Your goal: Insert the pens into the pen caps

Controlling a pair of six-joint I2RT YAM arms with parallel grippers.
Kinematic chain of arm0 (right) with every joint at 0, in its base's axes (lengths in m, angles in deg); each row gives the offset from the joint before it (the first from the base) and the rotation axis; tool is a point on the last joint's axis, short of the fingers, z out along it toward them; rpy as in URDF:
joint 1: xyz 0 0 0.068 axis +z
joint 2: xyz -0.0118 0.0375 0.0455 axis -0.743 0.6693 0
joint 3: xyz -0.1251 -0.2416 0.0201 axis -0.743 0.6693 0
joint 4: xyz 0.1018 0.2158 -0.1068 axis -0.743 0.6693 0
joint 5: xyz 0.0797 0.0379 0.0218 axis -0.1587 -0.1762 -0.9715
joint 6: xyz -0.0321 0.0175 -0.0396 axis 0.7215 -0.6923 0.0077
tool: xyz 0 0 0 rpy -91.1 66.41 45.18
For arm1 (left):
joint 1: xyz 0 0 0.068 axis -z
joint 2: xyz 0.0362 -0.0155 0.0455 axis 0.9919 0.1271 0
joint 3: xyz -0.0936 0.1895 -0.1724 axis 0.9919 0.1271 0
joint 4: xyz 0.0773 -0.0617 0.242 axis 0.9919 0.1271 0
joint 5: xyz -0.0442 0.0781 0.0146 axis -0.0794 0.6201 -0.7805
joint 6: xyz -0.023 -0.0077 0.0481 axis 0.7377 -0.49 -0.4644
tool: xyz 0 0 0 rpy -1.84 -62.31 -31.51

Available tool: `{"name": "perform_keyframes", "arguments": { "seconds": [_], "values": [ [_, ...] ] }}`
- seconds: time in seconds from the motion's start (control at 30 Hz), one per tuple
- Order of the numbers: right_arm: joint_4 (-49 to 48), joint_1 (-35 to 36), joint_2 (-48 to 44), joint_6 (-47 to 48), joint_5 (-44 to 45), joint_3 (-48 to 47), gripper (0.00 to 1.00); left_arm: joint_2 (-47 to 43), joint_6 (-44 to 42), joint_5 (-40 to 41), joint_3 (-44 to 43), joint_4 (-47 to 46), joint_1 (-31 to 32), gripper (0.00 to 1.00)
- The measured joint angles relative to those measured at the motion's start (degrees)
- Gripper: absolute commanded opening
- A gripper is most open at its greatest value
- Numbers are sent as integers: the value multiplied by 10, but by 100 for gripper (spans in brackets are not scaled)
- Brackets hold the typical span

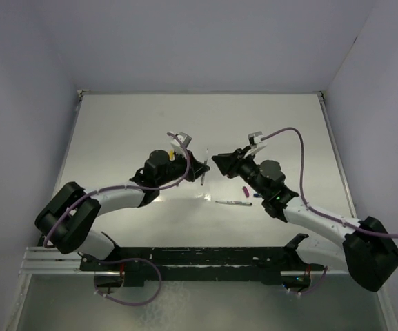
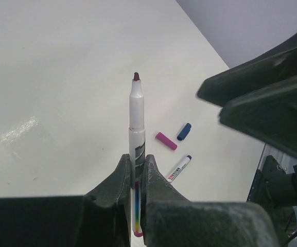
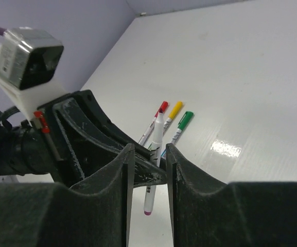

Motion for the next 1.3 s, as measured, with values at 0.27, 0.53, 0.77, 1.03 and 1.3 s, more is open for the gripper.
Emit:
{"name": "perform_keyframes", "arguments": {
  "seconds": [0.27, 0.53, 0.77, 1.03, 1.3],
  "values": [
    [196, 1, -129, 44, 93, -37, 37, -50, -51, 45, -1, 121, 0, 0],
    [444, 1, -128, 39, 177, -67, 37, -61, -110, 54, -8, 205, 20, 0],
    [545, 1, -70, 30, 176, -67, 38, -49, -143, 59, -45, 245, 80, 0],
    [562, -3, 5, 31, 174, -70, 38, -47, -143, 55, -47, 245, 85, 0],
    [557, -12, 47, 31, 174, -70, 38, -47, -142, 50, -47, 248, 85, 0]
  ]
}}
